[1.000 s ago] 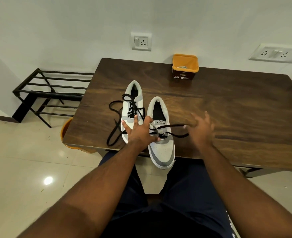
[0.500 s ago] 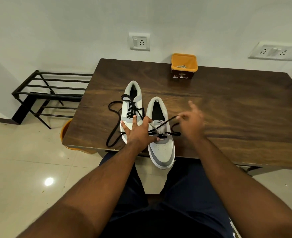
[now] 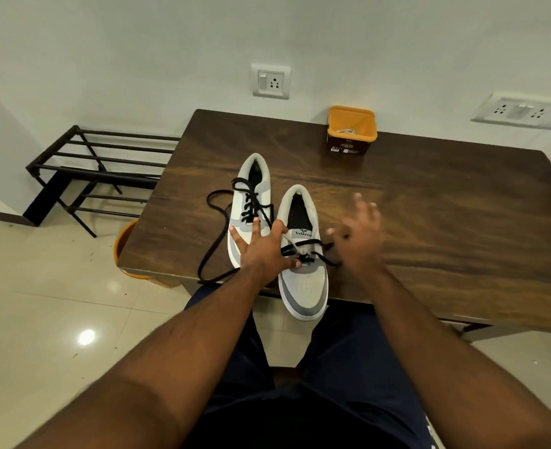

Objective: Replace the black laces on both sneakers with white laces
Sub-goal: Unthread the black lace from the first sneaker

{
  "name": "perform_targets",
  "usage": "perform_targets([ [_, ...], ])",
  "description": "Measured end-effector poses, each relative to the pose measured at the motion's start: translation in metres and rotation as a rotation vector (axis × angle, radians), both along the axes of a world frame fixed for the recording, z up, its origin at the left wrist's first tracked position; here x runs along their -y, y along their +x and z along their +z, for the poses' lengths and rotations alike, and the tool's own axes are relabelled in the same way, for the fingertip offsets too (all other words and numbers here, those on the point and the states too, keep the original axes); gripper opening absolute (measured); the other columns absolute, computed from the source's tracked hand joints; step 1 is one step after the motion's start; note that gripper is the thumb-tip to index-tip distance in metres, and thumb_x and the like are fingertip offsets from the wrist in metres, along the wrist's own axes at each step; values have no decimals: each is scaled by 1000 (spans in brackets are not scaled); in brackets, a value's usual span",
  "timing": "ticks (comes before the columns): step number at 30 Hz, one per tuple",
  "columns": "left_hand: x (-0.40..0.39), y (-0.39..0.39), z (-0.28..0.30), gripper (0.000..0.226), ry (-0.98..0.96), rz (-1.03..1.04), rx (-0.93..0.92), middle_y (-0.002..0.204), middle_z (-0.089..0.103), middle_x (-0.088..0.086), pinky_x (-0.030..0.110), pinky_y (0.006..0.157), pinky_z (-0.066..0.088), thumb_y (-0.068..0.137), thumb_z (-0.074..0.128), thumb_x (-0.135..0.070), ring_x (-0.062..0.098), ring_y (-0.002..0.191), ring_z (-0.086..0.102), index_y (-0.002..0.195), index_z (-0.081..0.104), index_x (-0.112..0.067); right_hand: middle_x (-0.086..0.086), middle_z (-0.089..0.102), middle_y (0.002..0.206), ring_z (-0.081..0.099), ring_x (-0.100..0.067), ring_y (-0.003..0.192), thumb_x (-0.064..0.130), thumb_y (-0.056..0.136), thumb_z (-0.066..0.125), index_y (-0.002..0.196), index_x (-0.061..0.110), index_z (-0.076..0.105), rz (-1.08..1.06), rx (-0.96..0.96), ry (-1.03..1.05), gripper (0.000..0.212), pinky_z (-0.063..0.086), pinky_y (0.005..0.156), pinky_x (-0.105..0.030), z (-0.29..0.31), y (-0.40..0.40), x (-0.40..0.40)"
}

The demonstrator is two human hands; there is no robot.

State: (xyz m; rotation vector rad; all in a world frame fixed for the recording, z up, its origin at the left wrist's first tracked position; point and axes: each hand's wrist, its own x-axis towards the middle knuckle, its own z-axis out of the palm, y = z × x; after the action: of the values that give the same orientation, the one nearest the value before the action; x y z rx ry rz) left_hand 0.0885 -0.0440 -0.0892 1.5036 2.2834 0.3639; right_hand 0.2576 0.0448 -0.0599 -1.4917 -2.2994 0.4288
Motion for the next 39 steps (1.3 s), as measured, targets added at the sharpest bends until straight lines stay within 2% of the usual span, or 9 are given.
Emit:
perform_targets([
  [4,0,2,2,62,-2,11,-10,144,48,3,67,104,-21,74,73,-54,26,151,-1,118,33,-35,0,6,162,-4,-35,147,33,92,57,107,36,69,285,312,15,20,7,116,-58,-13,-35,15],
  [7,0,1,2,63,-13,12,-21,141,50,2,67,104,-21,73,72,-58,26,151,-1,116,32,-36,4,10,162,-2,-32,148,33,92,56,96,30,72,250,267,-83,16,8,116,-58,-18,-40,13],
  [13,0,-2,-1,63,-12,-8,-16,134,58,6,65,102,-26,71,72,-62,27,151,-4,111,29,-37,1,47,146,39,-25,136,26,83,68,99,20,74,-300,-427,-147,18,27,112,-52,31,-4,-65],
  [16,3,-4,-1,65,-11,15,-7,135,57,7,65,102,-25,70,73,-60,26,151,-4,115,32,-36,-1,61,130,54,-22,122,46,68,68,98,24,74,-457,-571,-139,37,39,107,-49,60,20,-111],
  [20,3,1,2,66,-11,11,-12,142,50,7,65,102,-25,71,73,-59,26,151,-3,117,32,-38,-6,23,158,24,-31,142,44,81,72,144,27,41,-419,-146,-202,73,22,115,-48,64,35,-114],
  [28,12,15,7,71,20,-70,-84,163,5,2,72,107,-11,86,65,-47,32,149,-10,143,24,-44,-7,61,117,57,-20,108,12,90,63,121,14,67,411,-77,-269,31,42,91,-26,-9,-5,-2],
  [31,9,21,10,35,95,-97,-25,164,-1,1,69,111,-9,91,60,-36,29,149,-16,125,51,-35,-3,66,117,60,-18,107,10,92,58,123,16,66,437,-16,-300,33,39,85,-16,-18,-7,3],
  [33,5,24,12,18,120,-90,-35,164,-1,1,66,111,-10,92,60,-37,29,149,-17,108,60,-31,-3,67,122,61,-17,111,4,90,58,123,13,65,408,-54,-361,35,46,95,-25,-17,-2,1],
  [39,-1,30,9,20,34,-183,-199,164,0,-1,67,110,-12,93,58,-43,31,148,-17,101,71,-31,2,68,121,63,-15,110,16,80,74,125,21,64,402,32,-355,46,49,96,-32,-16,3,-3],
])
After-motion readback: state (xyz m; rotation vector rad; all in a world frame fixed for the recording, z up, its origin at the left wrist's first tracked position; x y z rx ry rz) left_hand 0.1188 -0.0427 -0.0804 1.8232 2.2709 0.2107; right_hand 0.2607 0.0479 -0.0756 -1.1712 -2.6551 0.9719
